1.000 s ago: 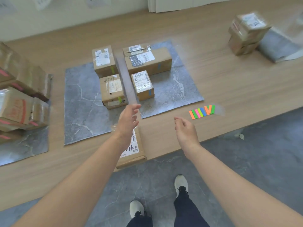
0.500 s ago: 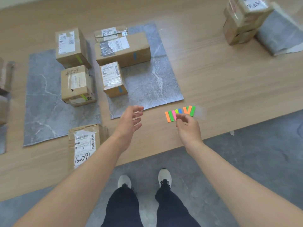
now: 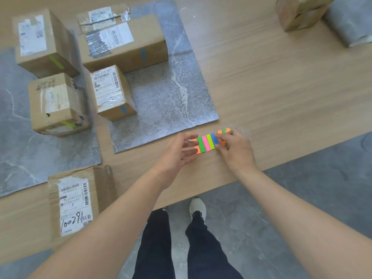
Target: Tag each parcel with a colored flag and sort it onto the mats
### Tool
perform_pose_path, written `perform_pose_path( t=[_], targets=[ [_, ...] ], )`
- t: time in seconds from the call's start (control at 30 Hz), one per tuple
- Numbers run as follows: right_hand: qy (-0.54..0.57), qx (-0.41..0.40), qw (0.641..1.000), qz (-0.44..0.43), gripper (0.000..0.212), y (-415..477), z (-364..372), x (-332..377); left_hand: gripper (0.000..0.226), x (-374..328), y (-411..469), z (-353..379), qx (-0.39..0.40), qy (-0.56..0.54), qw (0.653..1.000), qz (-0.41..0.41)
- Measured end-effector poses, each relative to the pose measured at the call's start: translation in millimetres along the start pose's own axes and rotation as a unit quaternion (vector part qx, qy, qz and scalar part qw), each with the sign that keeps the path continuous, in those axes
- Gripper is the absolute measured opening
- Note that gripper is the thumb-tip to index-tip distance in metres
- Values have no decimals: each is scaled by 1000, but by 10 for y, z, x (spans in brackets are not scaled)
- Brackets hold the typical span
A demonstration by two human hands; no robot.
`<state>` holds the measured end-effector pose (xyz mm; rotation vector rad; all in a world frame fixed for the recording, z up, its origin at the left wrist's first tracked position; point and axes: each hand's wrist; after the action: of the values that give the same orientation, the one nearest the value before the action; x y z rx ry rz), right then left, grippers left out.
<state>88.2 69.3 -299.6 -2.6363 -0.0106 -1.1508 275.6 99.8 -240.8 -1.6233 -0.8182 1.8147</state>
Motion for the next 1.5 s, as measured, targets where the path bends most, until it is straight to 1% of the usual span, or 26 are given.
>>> perform_pose_path(
  t=[0.1,0.2,0.27,0.33,0.37,0.4,0.43,0.5,0.53,0.6,0.67,0.73,0.77,0.93,1.0,1.13,1.23,1.33,1.37,1.47,1.5],
  targets=[
    [-21,7,1000,-21,28,-6,-4,-20,36,-27,79,49,29,3,1000,-3],
    [-39,18,998,-36,20,24,-13,-17,40,-88,141,68,39,16,999,2],
    [-40,25,998,-29,16,58,-19,-13,34,-131,154,95,35,50,998,8],
    [-26,25,999,-12,14,110,-36,13,28,-142,157,113,16,101,994,43],
    [-23,28,999,-4,15,149,-47,26,27,-132,159,110,1,143,987,78],
    [-27,34,999,1,16,191,-54,31,27,-117,165,96,-15,206,971,123],
    [-36,43,998,4,17,228,-60,37,27,-89,167,69,-23,289,942,168],
    [-50,56,997,0,16,275,-70,44,33,-17,201,28,-11,457,857,237],
    [-52,58,997,-6,15,285,-76,39,35,15,230,13,3,521,813,259],
    [-52,55,997,-12,14,286,-95,27,38,61,263,2,25,607,742,283],
    [-50,57,997,-11,16,280,-110,21,41,86,275,6,29,658,693,292],
    [-46,66,997,-6,20,295,-123,16,42,110,290,4,25,691,660,294],
    [-47,70,996,-6,21,309,-129,18,41,116,284,3,24,701,650,294],
    [-76,89,993,-12,19,396,-129,71,37,145,264,6,18,717,627,303],
    [-83,93,992,-22,17,410,-129,62,35,140,259,31,16,721,624,302],
    [-112,93,985,-90,7,367,-107,-23,30,122,241,65,10,720,627,297],
    [-126,99,982,-103,13,348,-83,-104,36,145,236,60,8,719,629,296],
    [-144,94,971,-168,12,310,-78,-146,48,180,221,68,9,715,635,293],
    [-141,89,969,-183,11,294,-79,-154,49,193,214,74,7,716,633,292],
    [-140,82,968,-194,5,294,-76,-187,47,211,198,79,0,719,630,294],
    [-144,84,967,-192,7,299,-70,-202,47,214,197,75,-1,718,630,295]
  ],
)
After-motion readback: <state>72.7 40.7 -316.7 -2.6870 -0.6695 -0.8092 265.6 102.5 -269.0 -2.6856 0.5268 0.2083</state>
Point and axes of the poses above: each hand's wrist, its own y-axis towards the middle knuckle, its own z-axis out of the palm, x = y × z, and after that the axes turned 9 degrees about y, right-handed
